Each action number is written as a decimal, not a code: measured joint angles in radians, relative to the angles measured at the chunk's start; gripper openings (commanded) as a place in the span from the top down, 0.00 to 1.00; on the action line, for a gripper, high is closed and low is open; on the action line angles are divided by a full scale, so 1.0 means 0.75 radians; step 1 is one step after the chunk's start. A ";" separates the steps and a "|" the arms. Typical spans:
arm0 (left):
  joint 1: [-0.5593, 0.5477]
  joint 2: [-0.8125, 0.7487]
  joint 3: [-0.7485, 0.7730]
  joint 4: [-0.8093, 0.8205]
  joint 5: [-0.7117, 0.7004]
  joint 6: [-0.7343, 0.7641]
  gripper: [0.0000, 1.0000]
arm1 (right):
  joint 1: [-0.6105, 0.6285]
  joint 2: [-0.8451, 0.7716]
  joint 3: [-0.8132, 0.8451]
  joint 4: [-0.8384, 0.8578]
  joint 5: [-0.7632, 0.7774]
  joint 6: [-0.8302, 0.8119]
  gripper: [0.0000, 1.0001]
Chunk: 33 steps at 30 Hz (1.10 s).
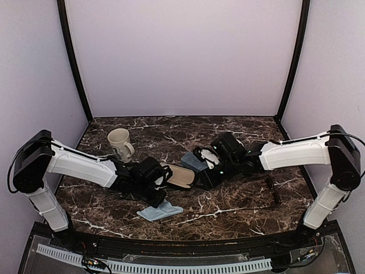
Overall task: Organize the sunglasses
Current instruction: Pick up the glasses cleaning cloth at the center of the board.
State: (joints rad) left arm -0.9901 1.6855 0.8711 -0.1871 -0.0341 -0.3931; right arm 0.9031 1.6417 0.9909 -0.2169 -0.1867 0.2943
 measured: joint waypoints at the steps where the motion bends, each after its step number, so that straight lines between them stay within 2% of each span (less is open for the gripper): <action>1: 0.000 -0.003 0.000 -0.001 -0.001 0.000 1.00 | 0.000 0.001 -0.001 -0.001 0.000 -0.001 0.46; 4: 0.000 -0.049 0.000 -0.008 -0.015 0.001 1.00 | 0.000 0.001 0.001 -0.002 0.002 -0.001 0.46; 13: 0.009 -0.430 0.078 -0.153 -0.198 0.079 1.00 | 0.001 0.000 0.025 -0.036 0.038 -0.015 0.46; 19: 0.013 -0.587 0.125 -0.239 -0.245 0.114 1.00 | -0.001 -0.006 0.025 -0.051 0.091 -0.028 0.45; 27: -0.157 -0.548 0.113 -0.217 -0.166 0.111 1.00 | -0.017 -0.032 0.002 -0.045 0.097 -0.026 0.45; 33: -0.250 -0.500 0.114 -0.089 0.008 0.111 1.00 | -0.037 -0.069 -0.041 -0.023 0.064 -0.005 0.45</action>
State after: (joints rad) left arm -1.1774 1.3106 0.9565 -0.2539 -0.0284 -0.3099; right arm 0.8757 1.5898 0.9604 -0.2344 -0.1387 0.2909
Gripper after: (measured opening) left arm 0.004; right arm 0.549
